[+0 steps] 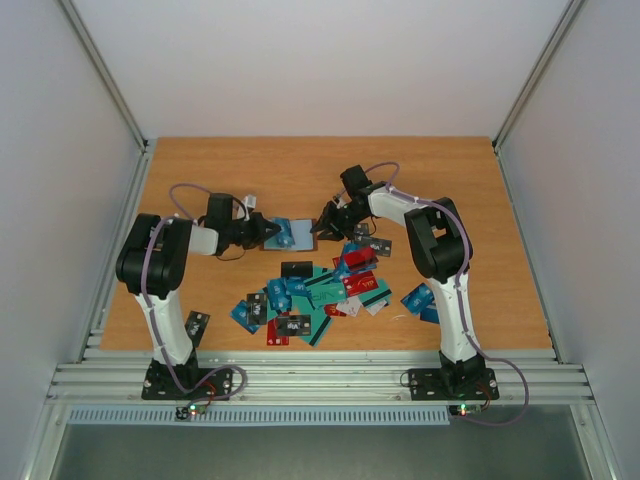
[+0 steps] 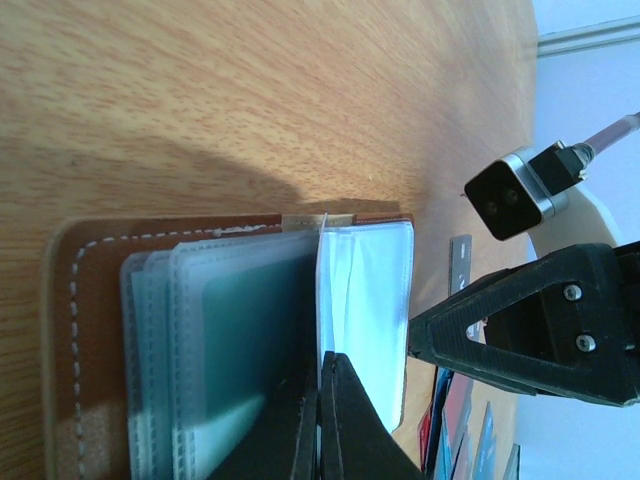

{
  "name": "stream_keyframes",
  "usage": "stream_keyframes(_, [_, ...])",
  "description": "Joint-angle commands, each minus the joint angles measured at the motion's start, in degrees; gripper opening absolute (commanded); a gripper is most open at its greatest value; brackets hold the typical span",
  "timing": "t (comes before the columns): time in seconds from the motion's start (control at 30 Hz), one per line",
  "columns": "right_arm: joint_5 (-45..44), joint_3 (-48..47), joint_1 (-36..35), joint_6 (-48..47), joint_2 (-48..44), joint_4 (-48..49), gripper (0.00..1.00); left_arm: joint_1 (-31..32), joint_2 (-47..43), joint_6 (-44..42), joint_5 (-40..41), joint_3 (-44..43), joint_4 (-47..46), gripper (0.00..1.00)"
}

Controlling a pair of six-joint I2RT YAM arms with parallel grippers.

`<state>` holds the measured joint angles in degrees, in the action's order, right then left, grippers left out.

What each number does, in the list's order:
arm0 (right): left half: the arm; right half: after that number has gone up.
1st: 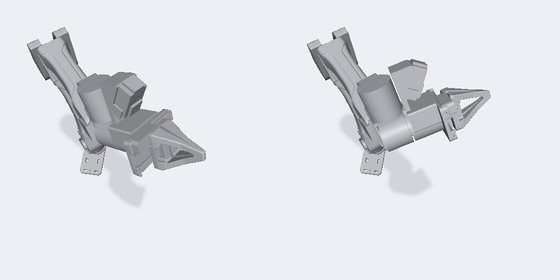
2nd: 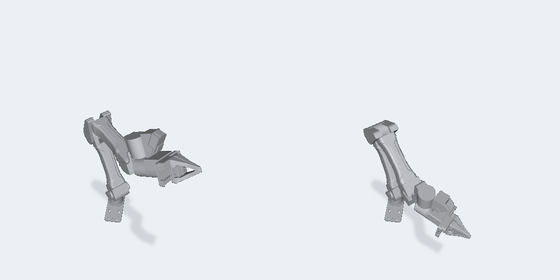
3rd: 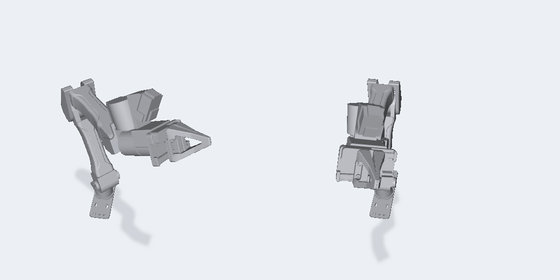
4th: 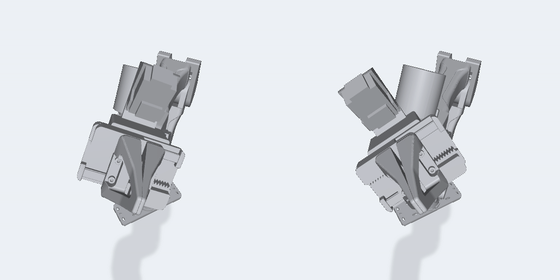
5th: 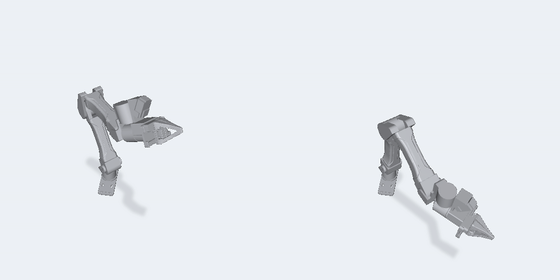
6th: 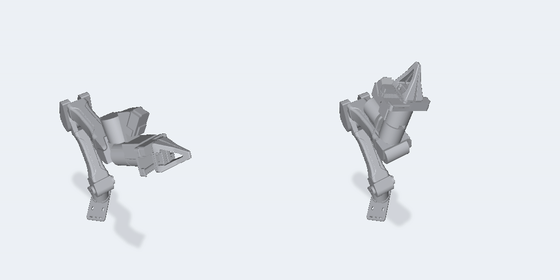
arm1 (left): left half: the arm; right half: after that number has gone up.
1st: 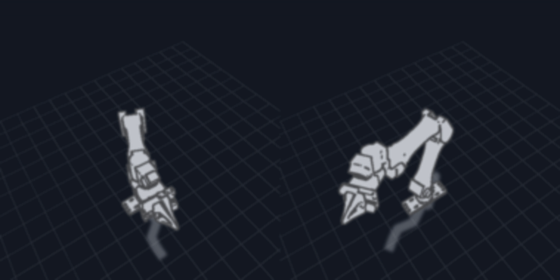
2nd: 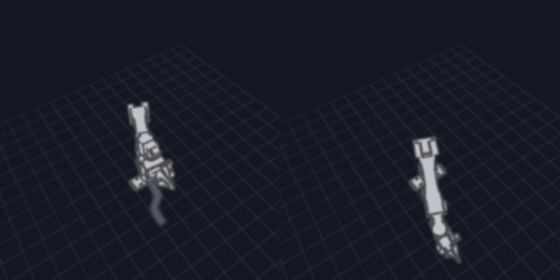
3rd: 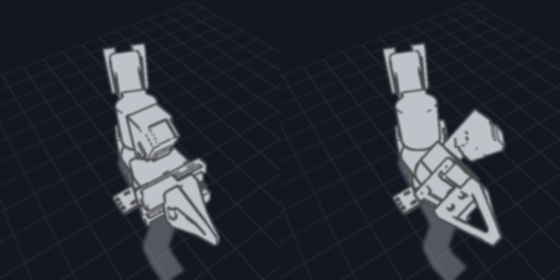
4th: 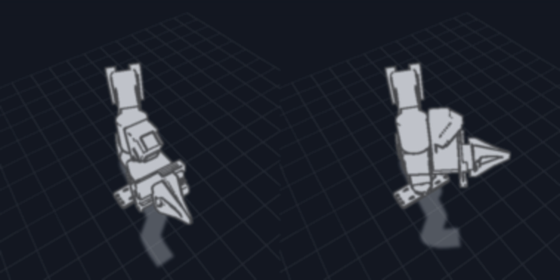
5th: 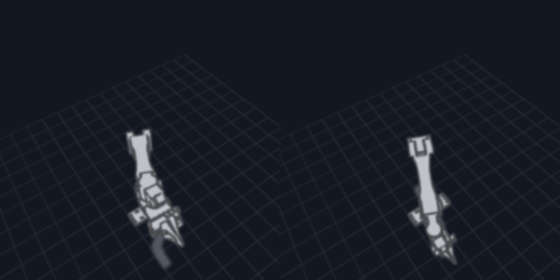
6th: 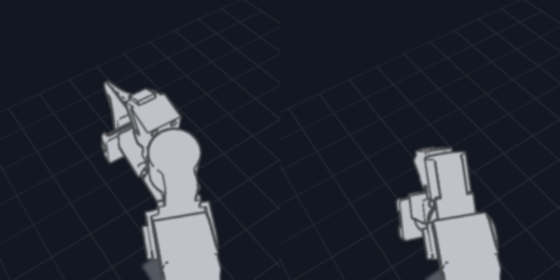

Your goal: Put the credit cards into the card holder

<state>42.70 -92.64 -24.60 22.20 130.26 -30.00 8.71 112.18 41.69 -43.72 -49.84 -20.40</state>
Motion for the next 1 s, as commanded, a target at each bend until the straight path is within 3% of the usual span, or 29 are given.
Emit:
stream_keyframes(0.0, [-2.1, 0.3, -0.9, 0.6, 3.3, -2.0, 0.29, 0.4, -0.5, -0.5, -0.3, 0.7, -0.3, 0.00])
stream_keyframes(0.43, [-1.6, 0.7, -1.3, 1.5, 3.3, -0.1, 0.29, 1.3, -0.3, -1.6, 0.5, -3.4, 13.0, 0.00])
stream_keyframes(0.97, [-1.1, 0.2, -1.5, 1.8, 3.8, 0.3, 0.29, 1.9, 2.4, -2.2, -3.4, -5.9, 13.7, 0.00])
